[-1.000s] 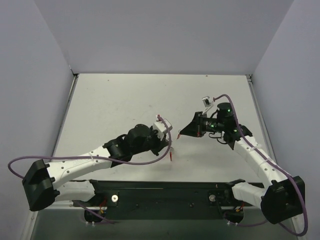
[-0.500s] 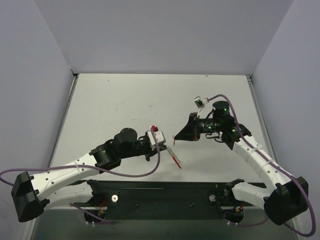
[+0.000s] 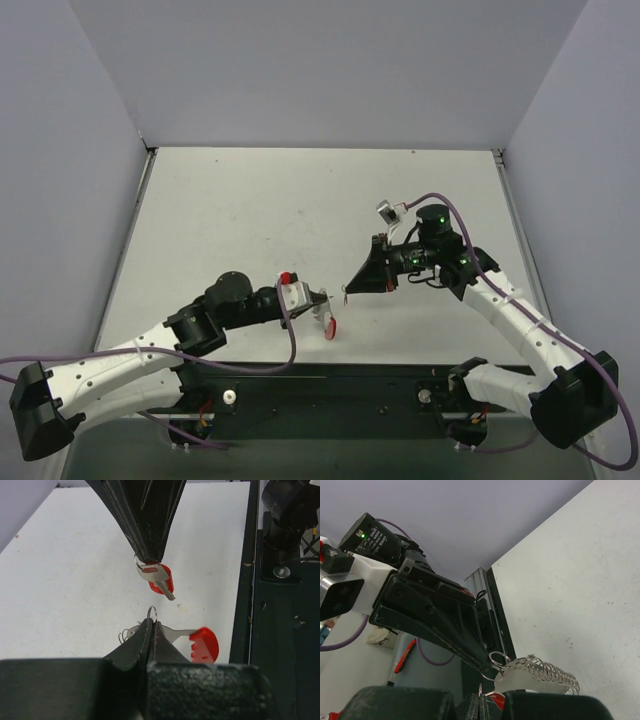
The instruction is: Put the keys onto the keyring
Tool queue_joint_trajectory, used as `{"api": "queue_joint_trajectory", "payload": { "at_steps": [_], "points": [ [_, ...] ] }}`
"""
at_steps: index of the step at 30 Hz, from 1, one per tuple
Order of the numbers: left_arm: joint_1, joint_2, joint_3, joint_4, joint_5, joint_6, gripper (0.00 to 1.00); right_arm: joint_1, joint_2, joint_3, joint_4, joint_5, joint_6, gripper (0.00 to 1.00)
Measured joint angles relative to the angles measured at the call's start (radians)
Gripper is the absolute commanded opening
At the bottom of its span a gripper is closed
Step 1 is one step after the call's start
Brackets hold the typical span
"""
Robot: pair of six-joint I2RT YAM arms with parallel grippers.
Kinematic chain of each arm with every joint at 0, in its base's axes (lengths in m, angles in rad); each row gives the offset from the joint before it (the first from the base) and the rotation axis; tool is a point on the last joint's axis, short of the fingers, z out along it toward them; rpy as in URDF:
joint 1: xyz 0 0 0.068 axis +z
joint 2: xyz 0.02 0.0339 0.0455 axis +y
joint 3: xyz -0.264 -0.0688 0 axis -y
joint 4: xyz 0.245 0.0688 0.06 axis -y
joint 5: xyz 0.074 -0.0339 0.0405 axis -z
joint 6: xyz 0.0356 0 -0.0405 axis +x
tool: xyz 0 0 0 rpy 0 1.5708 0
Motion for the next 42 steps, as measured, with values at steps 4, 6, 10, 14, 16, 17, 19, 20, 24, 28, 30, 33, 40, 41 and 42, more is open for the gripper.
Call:
{"api": "queue_joint_trajectory", "payload": {
  "at_steps": [4, 6, 10, 14, 16, 17, 19, 20, 24, 28, 30, 33, 40, 41, 42],
  "points": [
    [0.0, -0.002, 0.0, 0.008, 0.008, 0.019, 0.0, 0.017, 0.01, 0.008, -0.011, -0.001, -0.011, 0.0],
    [0.0, 0.004, 0.005, -0.009, 0.01, 0.026, 0.0, 0.021, 0.018, 0.008, -0.014, -0.001, -0.014, 0.0],
    [0.0, 0.048, 0.059, -0.088, 0.008, 0.044, 0.0, 0.022, 0.031, 0.008, -0.022, 0.013, -0.025, 0.0],
    [0.0, 0.085, 0.116, -0.176, 0.006, 0.053, 0.0, 0.022, 0.034, 0.008, -0.025, 0.034, -0.032, 0.0],
    [0.0, 0.082, 0.125, -0.22, 0.003, 0.053, 0.0, 0.021, 0.034, 0.008, -0.024, 0.046, -0.033, 0.0],
    [0.0, 0.077, 0.128, -0.245, -0.001, 0.053, 0.0, 0.021, 0.034, 0.008, -0.024, 0.052, -0.033, 0.0],
    [0.0, 0.055, 0.13, -0.296, -0.014, 0.053, 0.0, 0.021, 0.035, 0.008, -0.024, 0.058, -0.032, 0.0],
    [0.0, 0.039, 0.13, -0.324, -0.023, 0.053, 0.0, 0.021, 0.037, 0.008, -0.024, 0.061, -0.032, 0.0],
    [0.0, -0.011, 0.154, -0.409, -0.051, 0.058, 0.0, 0.019, 0.047, 0.0, -0.014, 0.068, -0.032, 0.0],
    [0.0, 0.058, 0.177, -0.413, -0.039, 0.062, 0.0, 0.007, 0.049, -0.035, 0.02, 0.074, -0.019, 0.0],
    [0.0, 0.145, 0.179, -0.391, -0.016, 0.062, 0.0, -0.009, 0.048, -0.066, 0.049, 0.079, -0.001, 0.0],
    [0.0, 0.326, 0.179, -0.332, 0.024, 0.062, 0.0, -0.058, 0.045, -0.136, 0.081, 0.091, 0.03, 0.0],
    [0.0, 0.624, 0.185, -0.189, 0.063, 0.065, 0.0, -0.159, -0.025, -0.252, 0.098, 0.174, 0.101, 0.0],
    [0.001, 0.66, 0.19, -0.174, 0.066, 0.065, 0.0, -0.167, -0.036, -0.261, 0.099, 0.187, 0.107, 0.0],
    [0.002, 0.691, 0.2, -0.161, 0.069, 0.066, 0.0, -0.174, -0.043, -0.266, 0.102, 0.197, 0.113, 0.0]
  ]
}}
